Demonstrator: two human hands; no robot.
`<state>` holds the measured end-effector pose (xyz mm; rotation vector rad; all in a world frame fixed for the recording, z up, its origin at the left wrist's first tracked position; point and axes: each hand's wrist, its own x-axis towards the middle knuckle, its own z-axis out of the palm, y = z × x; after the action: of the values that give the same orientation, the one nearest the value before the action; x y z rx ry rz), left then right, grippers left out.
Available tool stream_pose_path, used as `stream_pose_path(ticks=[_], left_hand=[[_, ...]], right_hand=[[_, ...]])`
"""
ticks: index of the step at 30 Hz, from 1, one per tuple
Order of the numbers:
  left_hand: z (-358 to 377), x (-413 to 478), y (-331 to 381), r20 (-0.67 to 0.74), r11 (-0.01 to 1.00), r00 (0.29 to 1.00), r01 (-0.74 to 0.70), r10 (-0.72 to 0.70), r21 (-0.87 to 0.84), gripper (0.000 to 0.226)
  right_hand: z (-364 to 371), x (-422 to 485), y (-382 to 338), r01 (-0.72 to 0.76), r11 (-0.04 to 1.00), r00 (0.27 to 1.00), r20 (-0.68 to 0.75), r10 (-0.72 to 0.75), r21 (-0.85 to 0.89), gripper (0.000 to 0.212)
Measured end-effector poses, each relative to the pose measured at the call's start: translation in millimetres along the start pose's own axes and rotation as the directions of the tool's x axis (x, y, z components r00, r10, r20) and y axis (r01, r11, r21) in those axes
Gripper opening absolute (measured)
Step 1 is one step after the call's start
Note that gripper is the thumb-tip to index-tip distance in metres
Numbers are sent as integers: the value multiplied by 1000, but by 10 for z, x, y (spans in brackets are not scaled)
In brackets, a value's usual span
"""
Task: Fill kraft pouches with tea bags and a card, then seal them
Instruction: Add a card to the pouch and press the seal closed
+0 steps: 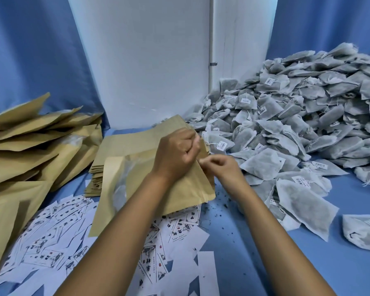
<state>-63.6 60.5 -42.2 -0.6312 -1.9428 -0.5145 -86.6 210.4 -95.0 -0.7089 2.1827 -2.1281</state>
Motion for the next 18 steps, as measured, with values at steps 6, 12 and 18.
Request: stream_pose_path(ticks=[6,12,18], left_hand=[[-29,40,16,22,1000,1000,16,-17,24,44],[-75,41,30,222,999,974,49,-42,-24,42],[-119,-40,113,344,989,927,-136,148,-59,44]], right_hand=[[91,81,129,-368,892,929,134,344,263,43],[266,227,-242,-503,726,851,419,318,470,64],[307,270,-478,-607,671,794,358,492,426,48]])
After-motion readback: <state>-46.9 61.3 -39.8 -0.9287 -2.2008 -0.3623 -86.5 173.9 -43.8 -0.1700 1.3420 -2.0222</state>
